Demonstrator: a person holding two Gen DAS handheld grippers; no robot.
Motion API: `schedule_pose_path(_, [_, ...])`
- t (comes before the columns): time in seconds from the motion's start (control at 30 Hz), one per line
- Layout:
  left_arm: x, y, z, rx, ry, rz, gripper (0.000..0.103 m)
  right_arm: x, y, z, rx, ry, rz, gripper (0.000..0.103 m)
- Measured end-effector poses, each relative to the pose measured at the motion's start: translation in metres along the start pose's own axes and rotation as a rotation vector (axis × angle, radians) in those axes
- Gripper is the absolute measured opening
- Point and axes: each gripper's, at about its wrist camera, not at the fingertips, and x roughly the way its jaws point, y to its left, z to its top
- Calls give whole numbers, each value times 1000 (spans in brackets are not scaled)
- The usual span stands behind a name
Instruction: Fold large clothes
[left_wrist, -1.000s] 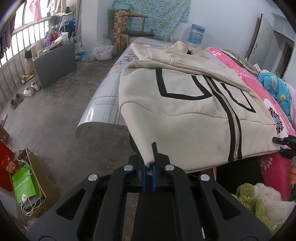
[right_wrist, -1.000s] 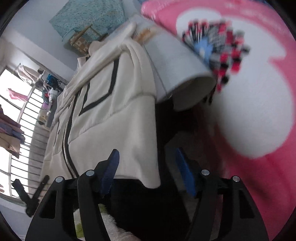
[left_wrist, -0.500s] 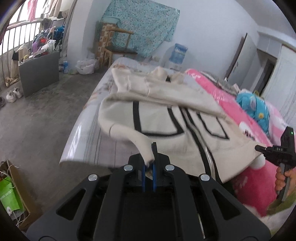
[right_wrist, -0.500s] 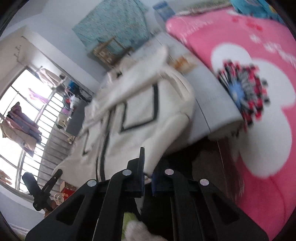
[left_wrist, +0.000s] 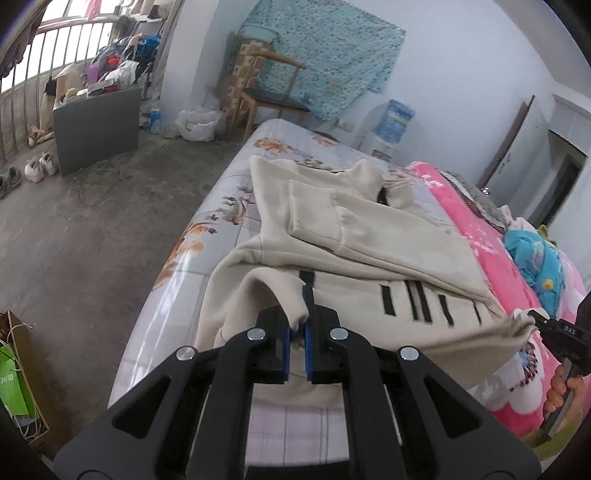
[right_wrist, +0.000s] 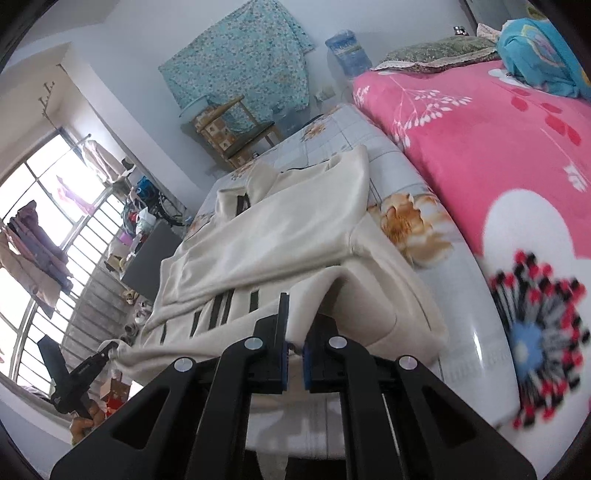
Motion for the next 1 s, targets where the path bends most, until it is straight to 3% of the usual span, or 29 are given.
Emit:
schedule_pose_path(0.23, [54,18,9,-50,65,34,10,52,-23,13,46,44,-8,7])
schedule_pose_path(0.3, [57,21,7,-68,66,28,15,64,-28,14,55,72,-23,16])
schedule_pose_path(0.4, [44,29,9,-81,23,32,35,57,-29,14,47,50,-27,39])
schedule_pose_path(0.43, [40,30,9,-81,10,36,43,49,-27,15,36,26,-29,53])
schedule_pose_path(0.47, [33,33,9,-79,-6,48,46,41,-26,16,22,0,-44,62])
schedule_pose_path(0.6, [22,41,1,-45,35,129,56,18,-24,15,-58,-46,-151,64])
schedule_pose_path(0.77, [34,43,-18,-6,122,201,60,25,-27,-6,-148,53,-309,65])
schedule_pose_path(0.9, [32,36,-24,26,94,256,61,35,-10,-21,-299,57,-425,63])
schedule_pose_path(0.93, [34,32,-26,51,84,277,60,40,-5,-25,-340,62,-448,59])
schedule_pose_path(1.0, [36,27,-28,77,65,289,54,47,-1,-32,-381,67,-490,56])
